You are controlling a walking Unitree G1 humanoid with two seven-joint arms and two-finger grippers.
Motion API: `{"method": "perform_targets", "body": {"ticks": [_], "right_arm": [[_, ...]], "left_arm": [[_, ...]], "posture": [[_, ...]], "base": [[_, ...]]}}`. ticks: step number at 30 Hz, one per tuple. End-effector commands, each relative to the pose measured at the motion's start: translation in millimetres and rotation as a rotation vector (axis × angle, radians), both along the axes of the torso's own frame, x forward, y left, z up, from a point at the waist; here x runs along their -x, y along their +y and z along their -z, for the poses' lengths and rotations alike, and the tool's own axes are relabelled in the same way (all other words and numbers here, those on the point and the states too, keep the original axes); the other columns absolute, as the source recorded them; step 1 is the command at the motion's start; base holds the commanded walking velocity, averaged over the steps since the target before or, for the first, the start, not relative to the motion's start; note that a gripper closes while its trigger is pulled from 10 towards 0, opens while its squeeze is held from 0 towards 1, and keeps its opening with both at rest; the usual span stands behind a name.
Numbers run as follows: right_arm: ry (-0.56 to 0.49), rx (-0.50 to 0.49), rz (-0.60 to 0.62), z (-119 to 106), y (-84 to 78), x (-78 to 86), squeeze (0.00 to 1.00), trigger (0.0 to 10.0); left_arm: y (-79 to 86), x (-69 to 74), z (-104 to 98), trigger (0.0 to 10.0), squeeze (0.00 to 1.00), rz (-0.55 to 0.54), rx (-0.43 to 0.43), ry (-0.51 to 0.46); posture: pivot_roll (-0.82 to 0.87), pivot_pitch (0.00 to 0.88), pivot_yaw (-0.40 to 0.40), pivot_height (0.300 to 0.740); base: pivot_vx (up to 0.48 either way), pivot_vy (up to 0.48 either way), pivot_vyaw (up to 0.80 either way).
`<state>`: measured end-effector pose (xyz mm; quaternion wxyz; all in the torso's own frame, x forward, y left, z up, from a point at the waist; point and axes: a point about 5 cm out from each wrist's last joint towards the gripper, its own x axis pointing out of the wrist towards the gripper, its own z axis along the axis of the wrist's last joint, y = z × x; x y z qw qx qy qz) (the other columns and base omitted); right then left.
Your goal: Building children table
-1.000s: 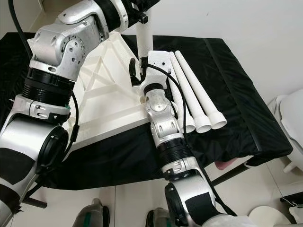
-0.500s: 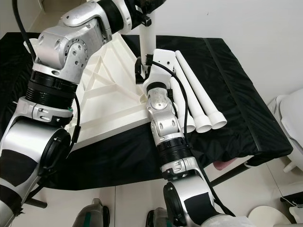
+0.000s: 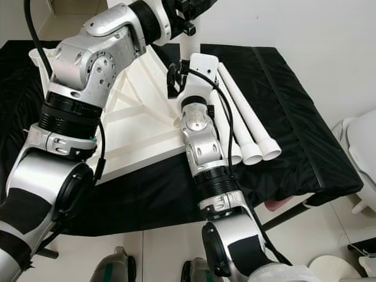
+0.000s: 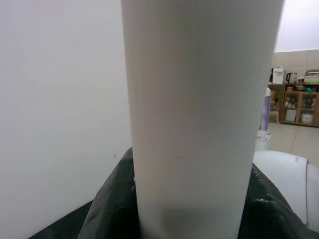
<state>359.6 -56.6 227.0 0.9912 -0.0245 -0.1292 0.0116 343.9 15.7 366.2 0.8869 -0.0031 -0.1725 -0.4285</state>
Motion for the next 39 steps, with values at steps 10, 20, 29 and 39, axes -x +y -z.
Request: {"method": "perform_targets", "body": {"ticks": [10, 20, 29, 39], "right_arm": [[0.009, 0.002, -0.003, -0.4, 3.8, 0.0, 0.0, 0.0], [0.018, 0.004, -0.006, 1.9, 4.3, 0.5, 0.0, 0.0], [0.016, 0.005, 0.018, 1.3, 2.0, -1.1, 0.0, 10.0], [0.011, 0.002, 0.031, 0.4, -1.7, -2.6, 0.0, 10.0]], "left_arm": [[-1.9, 1.7, 0.2, 10.0, 0.0, -0.012, 0.013, 0.004], [-2.7, 2.1, -1.3, 10.0, 0.0, -0.009, 0.013, -0.003], [-3.4, 3.0, -2.7, 10.0, 0.0, -0.002, 0.013, -0.01], [-1.5, 4.3, -4.4, 10.0, 1.0, 0.022, 0.035, 0.004]], "posture": [[-0.01, 0.0, -0.028, 0.74], [-0.01, 0.0, -0.027, 0.74], [-0.01, 0.0, -0.029, 0.74], [-0.01, 0.0, -0.03, 0.74]], "base": [[0.0, 0.0, 0.0], [0.0, 0.0, 0.0], [0.0, 0.0, 0.0], [0.0, 0.0, 0.0]]}}
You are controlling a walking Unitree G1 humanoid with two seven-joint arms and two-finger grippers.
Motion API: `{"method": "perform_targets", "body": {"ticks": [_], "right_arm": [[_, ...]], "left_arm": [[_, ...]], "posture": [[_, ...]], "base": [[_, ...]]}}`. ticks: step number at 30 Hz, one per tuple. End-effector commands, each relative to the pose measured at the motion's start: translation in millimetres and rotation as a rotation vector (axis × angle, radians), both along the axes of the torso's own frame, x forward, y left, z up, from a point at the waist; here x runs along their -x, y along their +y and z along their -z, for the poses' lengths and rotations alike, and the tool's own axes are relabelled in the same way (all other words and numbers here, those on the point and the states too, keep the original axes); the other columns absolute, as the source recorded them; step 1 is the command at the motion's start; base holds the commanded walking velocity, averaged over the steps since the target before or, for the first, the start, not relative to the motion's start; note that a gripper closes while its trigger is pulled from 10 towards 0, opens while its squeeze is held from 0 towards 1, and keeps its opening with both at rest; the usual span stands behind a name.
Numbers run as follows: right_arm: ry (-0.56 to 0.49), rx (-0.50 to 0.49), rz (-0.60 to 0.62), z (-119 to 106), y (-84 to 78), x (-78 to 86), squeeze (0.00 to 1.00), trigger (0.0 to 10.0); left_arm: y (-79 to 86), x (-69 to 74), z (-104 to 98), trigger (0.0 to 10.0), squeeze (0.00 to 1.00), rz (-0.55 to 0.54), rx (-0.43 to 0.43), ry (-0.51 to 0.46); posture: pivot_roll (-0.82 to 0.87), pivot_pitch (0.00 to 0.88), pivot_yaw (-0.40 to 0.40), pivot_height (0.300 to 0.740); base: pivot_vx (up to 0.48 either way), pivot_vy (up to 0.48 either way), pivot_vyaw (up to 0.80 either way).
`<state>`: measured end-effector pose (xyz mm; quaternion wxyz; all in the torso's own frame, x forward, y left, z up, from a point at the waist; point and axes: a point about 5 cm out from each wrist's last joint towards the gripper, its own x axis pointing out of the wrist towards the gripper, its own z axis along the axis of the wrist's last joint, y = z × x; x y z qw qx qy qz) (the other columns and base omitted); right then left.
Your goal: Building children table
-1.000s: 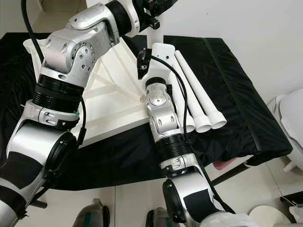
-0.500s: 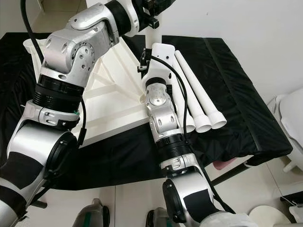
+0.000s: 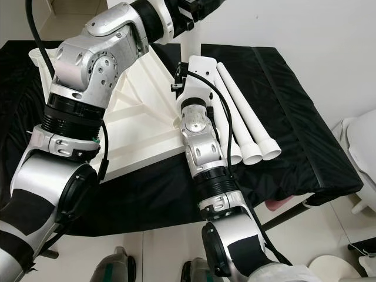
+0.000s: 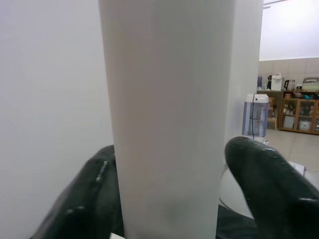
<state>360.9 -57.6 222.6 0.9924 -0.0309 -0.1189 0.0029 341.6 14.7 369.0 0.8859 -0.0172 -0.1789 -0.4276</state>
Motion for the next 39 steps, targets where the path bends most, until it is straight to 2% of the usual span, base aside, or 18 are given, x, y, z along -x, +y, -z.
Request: {"method": "perform_targets", "body": {"ticks": [1, 8, 9, 15, 16, 18, 21, 24, 28, 29, 33, 35, 39], "right_arm": [[-0.009, -0.008, 0.014, -4, -1.4, -1.8, 0.0, 10.0], [-0.009, -0.015, 0.051, -3, -11.8, -5.6, 0.0, 10.0], [-0.011, -0.02, 0.058, -4, -14.0, -6.3, 0.0, 10.0], [-0.024, -0.034, 0.078, -7, -20.6, -8.0, 0.0, 10.0], [-0.025, -0.038, 0.093, -7, -24.3, -8.6, 0.0, 10.0], [-0.024, -0.039, 0.097, -7, -25.6, -8.7, 0.0, 10.0], [-0.018, -0.044, 0.127, -5, -32.9, -9.5, 0.0, 10.0], [-0.015, -0.046, 0.137, -4, -35.4, -9.8, 0.0, 10.0], [-0.002, -0.045, 0.177, 1, -48.4, -11.4, 0.0, 10.0], [-0.002, -0.045, 0.177, 1, -48.4, -11.4, 0.0, 10.0], [0.004, -0.039, 0.189, 3, -54.3, -12.5, 0.0, 10.0], [0.006, -0.036, 0.189, 4, -55.5, -12.8, 0.0, 10.0], [0.022, -0.028, 0.199, 8, -61.1, -14.1, 0.0, 10.0]], "left_arm": [[0.1, 1.9, -2, 10.0, 1.0, 0.021, 0.006, 0.003], [8.1, 1.6, -9, 10.0, 1.0, 0.013, 0.004, -0.011], [10.4, 0.5, -9, 10.0, 0.0, 0.007, 0.001, -0.011], [22.2, -5.1, -10, 10.0, 0.0, -0.039, 0.014, -0.009], [34.0, -10.6, -16, 10.0, 0.0, -0.084, 0.067, -0.003], [37.9, -12.2, -18, 10.0, 0.0, -0.097, 0.086, 0.0], [56.5, -15.9, -22, 10.0, 0.0, -0.122, 0.123, 0.006], [63.3, -17.0, -22, 10.0, 0.0, -0.134, 0.137, 0.007], [99.7, -21.4, -25, 10.0, 0.0, -0.246, 0.191, -0.002], [99.7, -21.4, -25, 10.0, 0.0, -0.246, 0.191, -0.002], [122.5, -24.3, -23, 10.0, 0.0, -0.327, 0.235, 0.004], [128.4, -25.0, -22, 10.0, 0.0, -0.349, 0.246, 0.006], [150.8, -30.4, -9, 10.0, 0.0, -0.494, 0.245, 0.022]], "posture": [[-0.01, 0.0, -0.03, 0.74], [-0.01, 0.0, -0.028, 0.74], [-0.01, 0.0, -0.026, 0.74], [-0.02, 0.0, -0.021, 0.74], [-0.02, 0.0, -0.015, 0.74], [-0.02, 0.0, -0.015, 0.74], [-0.03, 0.0, -0.008, 0.74], [-0.03, 0.0, -0.006, 0.74], [-0.04, 0.0, -0.004, 0.74], [-0.04, 0.0, -0.004, 0.74], [-0.04, 0.0, -0.004, 0.74], [-0.04, 0.0, -0.004, 0.74], [-0.03, 0.0, 0.002, 0.74]], "base": [[0.0, 0.0, 0.0], [0.0, 0.0, 0.0], [0.0, 0.0, 0.0], [0.0, 0.0, 0.0], [0.0, 0.0, 0.0], [0.0, 0.0, 0.0], [0.0, 0.0, 0.0], [0.0, 0.0, 0.0], [0.0, 0.0, 0.0], [0.0, 0.0, 0.0], [0.0, 0.0, 0.0], [0.0, 0.0, 0.0], [0.0, 0.0, 0.0]]}}
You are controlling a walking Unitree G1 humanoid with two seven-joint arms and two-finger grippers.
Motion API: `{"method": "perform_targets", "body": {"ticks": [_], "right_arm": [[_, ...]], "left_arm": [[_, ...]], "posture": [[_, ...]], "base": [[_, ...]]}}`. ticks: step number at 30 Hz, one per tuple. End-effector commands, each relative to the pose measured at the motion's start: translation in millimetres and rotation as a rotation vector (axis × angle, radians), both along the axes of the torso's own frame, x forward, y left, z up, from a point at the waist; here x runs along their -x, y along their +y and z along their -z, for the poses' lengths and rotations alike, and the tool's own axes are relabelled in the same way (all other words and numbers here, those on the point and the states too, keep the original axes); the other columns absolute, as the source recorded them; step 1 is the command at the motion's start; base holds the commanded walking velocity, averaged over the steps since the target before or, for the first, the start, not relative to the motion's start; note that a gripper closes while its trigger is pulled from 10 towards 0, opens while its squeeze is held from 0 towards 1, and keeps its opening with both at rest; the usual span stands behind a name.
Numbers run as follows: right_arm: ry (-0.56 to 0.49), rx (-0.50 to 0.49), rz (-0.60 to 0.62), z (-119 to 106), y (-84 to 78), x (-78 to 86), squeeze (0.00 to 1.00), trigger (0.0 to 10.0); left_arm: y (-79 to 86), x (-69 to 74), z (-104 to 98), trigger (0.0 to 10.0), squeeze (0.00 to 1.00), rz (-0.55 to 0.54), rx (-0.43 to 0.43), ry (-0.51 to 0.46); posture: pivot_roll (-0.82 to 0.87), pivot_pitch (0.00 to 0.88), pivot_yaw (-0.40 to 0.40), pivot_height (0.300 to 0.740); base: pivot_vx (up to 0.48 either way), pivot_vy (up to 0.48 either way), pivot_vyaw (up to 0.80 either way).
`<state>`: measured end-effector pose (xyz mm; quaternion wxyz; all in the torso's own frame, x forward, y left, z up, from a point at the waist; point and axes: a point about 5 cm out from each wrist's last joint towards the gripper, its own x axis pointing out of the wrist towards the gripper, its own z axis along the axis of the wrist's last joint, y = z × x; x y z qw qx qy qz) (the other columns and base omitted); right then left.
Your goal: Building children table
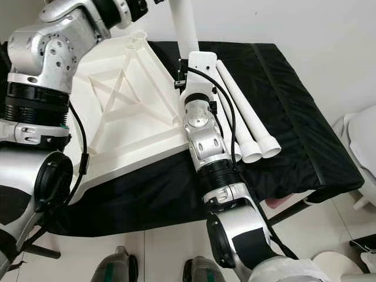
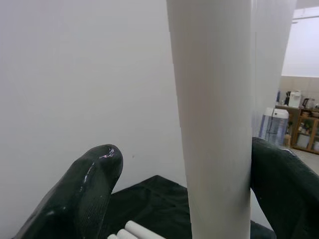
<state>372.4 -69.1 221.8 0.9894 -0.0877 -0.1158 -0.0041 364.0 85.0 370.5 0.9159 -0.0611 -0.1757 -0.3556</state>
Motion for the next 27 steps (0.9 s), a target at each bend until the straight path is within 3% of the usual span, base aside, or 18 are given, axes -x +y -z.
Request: {"method": "perform_targets", "body": {"ticks": [1, 12, 15, 17, 19, 21, 27], "right_arm": [[0.006, -0.139, 0.173, 8, -50.0, -2.7, 0.0, 10.0], [0.022, -0.147, 0.195, 14, -61.0, -1.3, 0.0, 10.0], [0.023, -0.149, 0.201, 14, -62.7, -1.1, 0.0, 10.0], [0.025, -0.153, 0.213, 15, -67.1, -1.2, 0.0, 10.0], [0.025, -0.153, 0.213, 15, -67.1, -1.2, 0.0, 10.0], [0.025, -0.154, 0.214, 16, -68.9, -1.4, 0.0, 10.0], [0.02, -0.148, 0.201, 15, -70.4, -1.6, 0.0, 10.0]], "left_arm": [[82.5, -8.5, -5, 10.0, 0.0, -0.376, 0.131, -0.02], [106.5, -6.8, 46, 10.0, 0.0, -0.46, 0.082, 0.091], [109.8, -7.0, 51, 10.0, 0.0, -0.478, 0.081, 0.107], [125.6, -8.0, 73, 10.0, 0.0, -0.564, 0.11, 0.176], [125.6, -8.0, 73, 10.0, 0.0, -0.564, 0.11, 0.176], [135.2, -8.1, 92, 10.0, 0.0, -0.622, 0.12, 0.228], [141.7, -4.2, 114, 10.0, 0.0, -0.665, 0.117, 0.29]], "posture": [[-0.03, 0.0, 0.002, 0.74], [-0.04, 0.0, 0.021, 0.74], [-0.04, 0.0, 0.023, 0.74], [-0.04, 0.0, 0.025, 0.74], [-0.04, 0.0, 0.025, 0.74], [-0.04, 0.0, 0.024, 0.74], [-0.03, 0.0, 0.012, 0.74]], "base": [[0.0, 0.0, 0.0], [0.0, 0.0, 0.0], [0.0, 0.0, 0.0], [0.0, 0.0, 0.0], [0.0, 0.0, 0.0], [0.0, 0.0, 0.0], [0.0, 0.0, 0.0]]}}
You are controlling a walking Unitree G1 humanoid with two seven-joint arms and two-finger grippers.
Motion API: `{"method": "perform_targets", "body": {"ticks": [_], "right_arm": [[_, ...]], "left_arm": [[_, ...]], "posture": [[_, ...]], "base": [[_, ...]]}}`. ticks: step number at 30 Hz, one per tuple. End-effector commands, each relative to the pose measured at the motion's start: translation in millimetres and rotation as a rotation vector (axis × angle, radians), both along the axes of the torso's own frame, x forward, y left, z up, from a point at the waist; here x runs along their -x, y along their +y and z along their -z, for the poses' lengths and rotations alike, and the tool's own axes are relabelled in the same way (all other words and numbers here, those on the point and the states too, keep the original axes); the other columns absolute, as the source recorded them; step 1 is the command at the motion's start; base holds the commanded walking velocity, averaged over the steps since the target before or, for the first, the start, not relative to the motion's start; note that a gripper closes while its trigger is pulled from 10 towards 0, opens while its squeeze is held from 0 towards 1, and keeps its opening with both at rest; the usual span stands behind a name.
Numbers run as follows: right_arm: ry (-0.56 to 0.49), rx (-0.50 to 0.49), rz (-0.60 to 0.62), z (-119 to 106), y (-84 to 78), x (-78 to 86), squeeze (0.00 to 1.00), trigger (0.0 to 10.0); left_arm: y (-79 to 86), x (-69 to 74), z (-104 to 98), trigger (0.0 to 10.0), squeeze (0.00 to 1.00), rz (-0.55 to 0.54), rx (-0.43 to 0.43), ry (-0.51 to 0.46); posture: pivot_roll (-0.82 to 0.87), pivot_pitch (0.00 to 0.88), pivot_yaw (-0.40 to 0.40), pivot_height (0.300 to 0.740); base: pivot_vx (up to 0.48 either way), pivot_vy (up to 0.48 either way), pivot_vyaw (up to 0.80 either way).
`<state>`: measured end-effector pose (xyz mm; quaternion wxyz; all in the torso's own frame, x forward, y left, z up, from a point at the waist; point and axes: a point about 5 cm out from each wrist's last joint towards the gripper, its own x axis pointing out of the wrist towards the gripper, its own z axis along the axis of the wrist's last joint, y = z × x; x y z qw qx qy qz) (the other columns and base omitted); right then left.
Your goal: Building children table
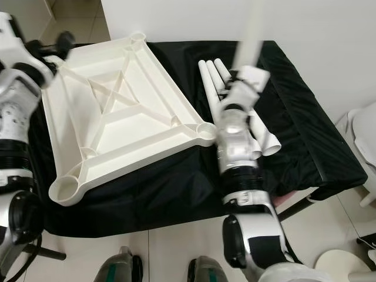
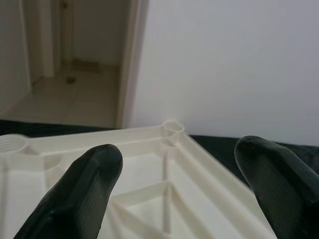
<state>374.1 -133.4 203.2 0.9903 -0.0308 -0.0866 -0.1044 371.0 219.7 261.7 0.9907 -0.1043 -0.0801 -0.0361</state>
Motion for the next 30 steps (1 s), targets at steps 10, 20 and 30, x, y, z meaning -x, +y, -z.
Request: {"method": "perform_targets", "body": {"ticks": [10, 20, 30], "right_arm": [[-0.036, -0.007, 0.0, -7, -5.0, -2.3, 0.0, 10.0], [-0.061, 0.0, -0.025, -12, -3.9, -3.6, 0.0, 10.0], [-0.074, 0.013, -0.028, -14, -6.4, -3.6, 0.0, 10.0]], "left_arm": [[-6.1, 3.2, -2, 10.0, 0.0, 0.027, -0.041, -0.014], [-27.3, 4.3, -1, 10.0, 0.0, 0.091, -0.156, -0.04], [-30.4, 8.5, 6, 10.0, 0.0, 0.123, -0.184, -0.044]], "posture": [[-0.02, 0.0, 0.004, 0.74], [-0.02, 0.0, 0.004, 0.74], [-0.03, 0.0, 0.009, 0.74]], "base": [[0.0, 0.0, 0.0], [0.0, 0.0, 0.0], [0.0, 0.0, 0.0]]}}
